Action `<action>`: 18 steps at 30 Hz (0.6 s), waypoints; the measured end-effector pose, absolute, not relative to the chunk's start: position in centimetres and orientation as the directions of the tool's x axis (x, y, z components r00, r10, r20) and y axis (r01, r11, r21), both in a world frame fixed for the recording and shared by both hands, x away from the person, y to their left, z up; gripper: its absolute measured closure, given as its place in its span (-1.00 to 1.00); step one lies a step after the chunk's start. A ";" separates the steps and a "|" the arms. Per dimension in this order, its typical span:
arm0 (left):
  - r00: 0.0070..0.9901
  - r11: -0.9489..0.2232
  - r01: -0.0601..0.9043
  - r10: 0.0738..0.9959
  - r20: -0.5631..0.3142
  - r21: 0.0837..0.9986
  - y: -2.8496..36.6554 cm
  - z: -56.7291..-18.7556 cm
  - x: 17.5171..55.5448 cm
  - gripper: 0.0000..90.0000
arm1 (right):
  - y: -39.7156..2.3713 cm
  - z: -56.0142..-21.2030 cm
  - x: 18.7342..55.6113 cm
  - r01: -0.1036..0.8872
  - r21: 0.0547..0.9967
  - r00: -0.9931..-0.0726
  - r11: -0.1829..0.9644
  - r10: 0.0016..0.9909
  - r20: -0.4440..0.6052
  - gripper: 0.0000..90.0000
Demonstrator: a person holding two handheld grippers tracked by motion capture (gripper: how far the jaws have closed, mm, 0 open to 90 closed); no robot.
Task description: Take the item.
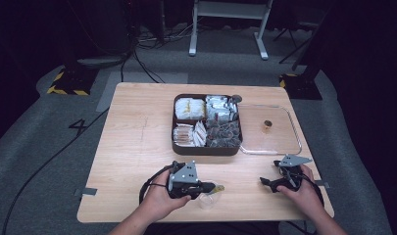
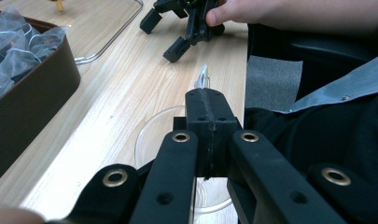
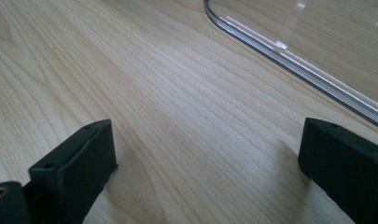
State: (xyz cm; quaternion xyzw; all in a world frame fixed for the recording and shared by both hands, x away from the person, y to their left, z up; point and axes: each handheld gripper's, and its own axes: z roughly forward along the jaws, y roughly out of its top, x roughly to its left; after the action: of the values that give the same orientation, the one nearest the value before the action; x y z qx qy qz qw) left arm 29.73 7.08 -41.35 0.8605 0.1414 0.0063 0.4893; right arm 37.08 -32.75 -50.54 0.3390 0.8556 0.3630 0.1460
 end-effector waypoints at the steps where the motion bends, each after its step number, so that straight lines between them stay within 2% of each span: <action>1: 0.960 -0.483 0.239 0.250 -0.129 0.842 7.1 -41.4 29.7 1.00 | -32.8 -50.5 37.1 0.474 0.720 -0.728 0.507 0.686 -0.004 -0.91; 10: 0.959 -0.506 0.250 0.245 -0.140 0.825 6.9 -41.8 29.8 0.97 | -32.8 -50.5 37.1 0.474 0.720 -0.727 0.507 0.686 -0.004 -0.91; 15: 0.959 -0.515 0.250 0.252 -0.134 0.820 7.1 -42.0 29.6 0.67 | -32.8 -50.5 37.1 0.474 0.720 -0.728 0.507 0.686 -0.004 -0.91; 18: 0.958 -0.505 0.247 0.253 -0.132 0.827 7.2 -41.8 29.7 0.56 | -32.8 -50.5 37.1 0.474 0.720 -0.728 0.507 0.686 -0.004 -0.91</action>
State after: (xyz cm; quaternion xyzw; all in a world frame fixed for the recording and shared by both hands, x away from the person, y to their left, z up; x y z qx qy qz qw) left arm 29.66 7.21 -41.81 0.8674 0.1441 0.0032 0.4762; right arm 37.08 -32.75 -50.54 0.3389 0.8556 0.3630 0.1461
